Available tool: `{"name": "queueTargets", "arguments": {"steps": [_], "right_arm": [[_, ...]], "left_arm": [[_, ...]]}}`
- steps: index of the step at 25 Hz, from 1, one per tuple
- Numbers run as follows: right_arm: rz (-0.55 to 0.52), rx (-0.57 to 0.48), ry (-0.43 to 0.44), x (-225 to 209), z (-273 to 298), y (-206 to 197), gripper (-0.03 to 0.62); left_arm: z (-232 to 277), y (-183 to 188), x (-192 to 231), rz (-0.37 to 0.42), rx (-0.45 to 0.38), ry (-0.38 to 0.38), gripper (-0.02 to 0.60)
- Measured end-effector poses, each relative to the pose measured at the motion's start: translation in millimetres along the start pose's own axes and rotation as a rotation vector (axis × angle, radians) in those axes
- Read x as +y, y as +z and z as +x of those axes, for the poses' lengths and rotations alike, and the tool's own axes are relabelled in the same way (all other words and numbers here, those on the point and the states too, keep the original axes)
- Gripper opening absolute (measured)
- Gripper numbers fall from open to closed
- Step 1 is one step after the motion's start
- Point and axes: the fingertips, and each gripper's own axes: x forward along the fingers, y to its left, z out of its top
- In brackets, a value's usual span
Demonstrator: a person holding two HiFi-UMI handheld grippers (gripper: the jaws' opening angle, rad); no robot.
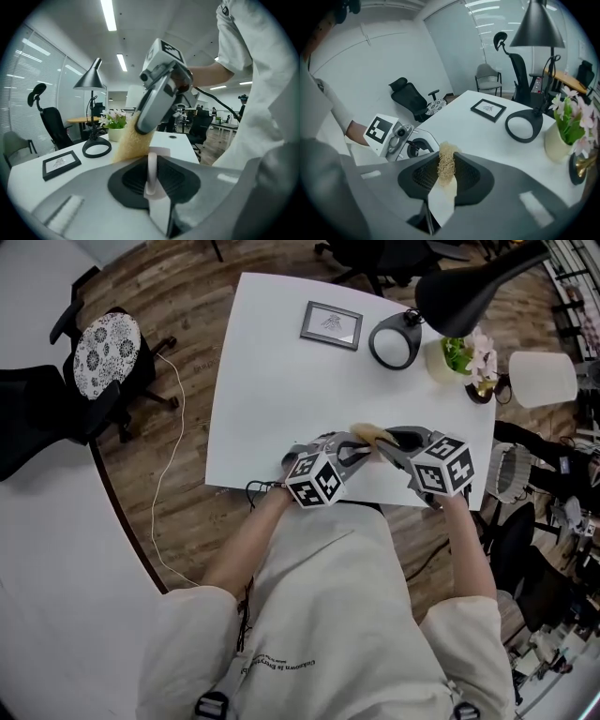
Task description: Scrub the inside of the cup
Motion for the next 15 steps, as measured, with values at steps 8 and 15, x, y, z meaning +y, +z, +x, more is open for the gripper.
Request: {"name": "queueTargets", "arguments": {"steps": [8, 15], "right_arm": [[-0.002, -0.124, -0.052, -0.9, -22.1, 9.4, 0.103], [0.018, -0.11, -0.027, -0.3, -36.7, -16.5, 0.103]], "left_arm": [[-7.8, 3.0, 24.0, -0.035, 0.002, 0.066, 0.048], [-3.5, 0.3, 34.3, -0.059, 0.014, 0.092, 0.049]]}}
